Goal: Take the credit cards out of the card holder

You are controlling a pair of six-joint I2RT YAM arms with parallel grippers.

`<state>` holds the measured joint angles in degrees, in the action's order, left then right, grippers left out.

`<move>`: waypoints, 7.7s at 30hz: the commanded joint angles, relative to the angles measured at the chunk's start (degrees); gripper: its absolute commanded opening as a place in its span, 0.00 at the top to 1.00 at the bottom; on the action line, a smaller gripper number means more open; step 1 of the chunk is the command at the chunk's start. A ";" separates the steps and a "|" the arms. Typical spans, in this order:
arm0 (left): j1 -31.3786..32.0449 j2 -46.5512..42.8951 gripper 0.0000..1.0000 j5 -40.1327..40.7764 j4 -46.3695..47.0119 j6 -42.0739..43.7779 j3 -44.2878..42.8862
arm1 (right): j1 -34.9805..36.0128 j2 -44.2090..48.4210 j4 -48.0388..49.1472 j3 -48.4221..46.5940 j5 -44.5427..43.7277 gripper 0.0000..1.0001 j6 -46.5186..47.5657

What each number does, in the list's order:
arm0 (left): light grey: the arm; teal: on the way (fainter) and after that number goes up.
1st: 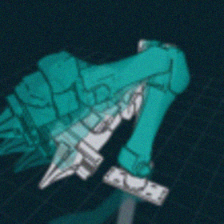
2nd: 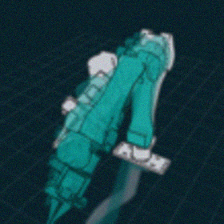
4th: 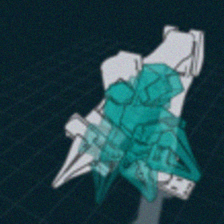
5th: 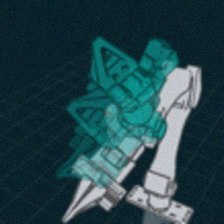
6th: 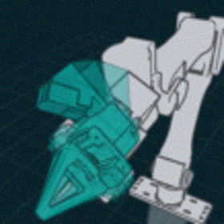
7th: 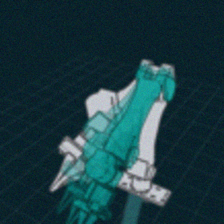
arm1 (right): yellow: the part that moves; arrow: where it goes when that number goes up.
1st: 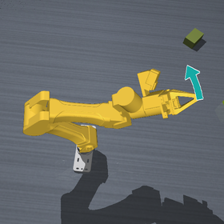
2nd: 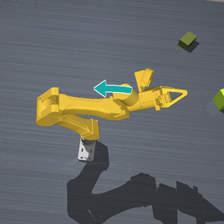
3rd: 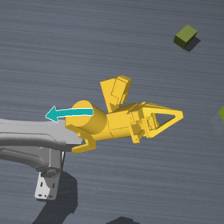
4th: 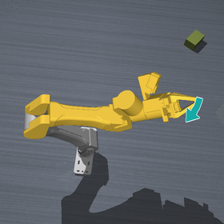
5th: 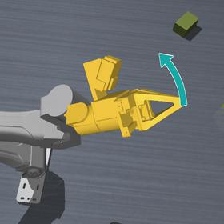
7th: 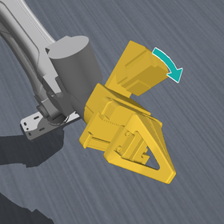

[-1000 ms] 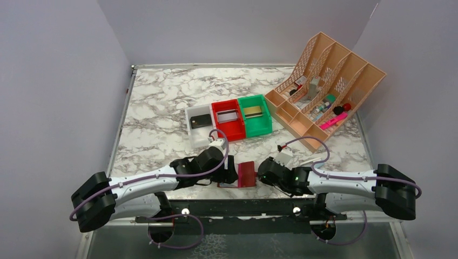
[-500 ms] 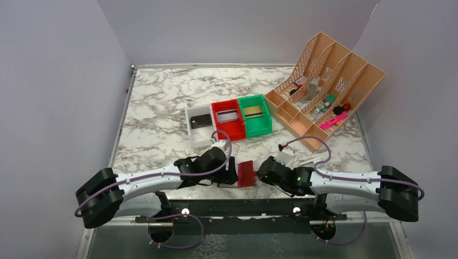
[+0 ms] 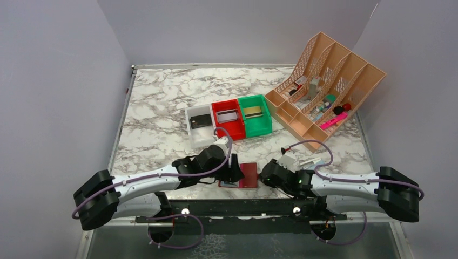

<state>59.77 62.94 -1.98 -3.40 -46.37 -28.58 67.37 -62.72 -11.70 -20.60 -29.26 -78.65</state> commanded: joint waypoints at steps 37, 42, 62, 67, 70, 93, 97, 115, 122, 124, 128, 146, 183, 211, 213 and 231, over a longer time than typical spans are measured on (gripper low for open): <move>5.45 20.53 0.47 -1.76 14.86 -0.64 -4.03 | -0.23 20.99 2.77 3.90 0.53 0.74 7.30; 5.58 20.02 0.52 -0.14 14.01 -1.78 -3.33 | -0.23 15.14 4.58 -1.45 0.15 0.78 11.99; 6.59 15.64 0.53 1.15 9.25 -0.10 -3.33 | -7.00 -11.36 28.89 2.60 15.24 0.82 11.81; 6.63 10.97 0.42 8.02 -4.00 5.66 -8.62 | -8.66 -14.20 26.23 0.62 16.50 0.82 12.97; 6.61 9.41 0.37 16.26 -12.27 7.92 -11.53 | -8.67 -12.45 23.93 -0.90 15.52 0.81 14.93; 6.16 18.08 0.47 21.30 -15.15 4.88 -12.35 | -8.68 -16.69 29.01 -3.83 23.20 0.77 16.85; 6.16 17.81 0.51 21.72 -15.23 4.38 -11.84 | -8.80 -18.18 29.93 -3.49 24.34 0.76 17.46; 6.17 15.11 0.81 18.94 -12.55 1.77 -7.19 | -9.49 -21.05 39.42 -1.84 29.25 0.95 18.36; 6.15 14.91 0.88 19.56 -12.01 0.57 -5.61 | -10.03 -19.19 38.91 -0.83 28.30 0.99 18.53; 6.20 14.69 0.90 20.08 -12.11 0.03 -5.08 | -10.51 -18.22 38.09 -0.18 27.42 0.99 18.53; 6.16 14.02 0.93 21.01 -12.16 -0.71 -4.18 | -11.65 -16.09 37.35 1.34 26.82 0.99 18.47; 6.15 13.43 0.85 20.36 -12.44 -0.21 -4.33 | -12.79 -22.82 39.11 -1.82 35.01 0.67 19.93; 6.15 8.03 0.58 18.44 -13.10 1.73 -4.43 | -13.59 -22.27 34.83 -4.08 35.08 0.76 24.67; 6.19 12.65 0.76 15.35 -8.50 -0.01 -1.50 | -13.59 -24.29 38.80 -4.36 38.91 0.77 24.83; 6.15 12.49 0.80 15.67 -8.47 -0.10 -1.30 | -13.58 -23.63 38.72 -4.00 38.29 0.85 24.53; 6.22 10.55 0.93 18.13 -9.87 -0.92 -0.14 | -15.81 -14.76 37.54 1.39 34.50 0.99 24.49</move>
<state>65.73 73.23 15.31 -9.93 -47.33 -30.92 52.34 -78.70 24.36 -19.94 5.26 -54.28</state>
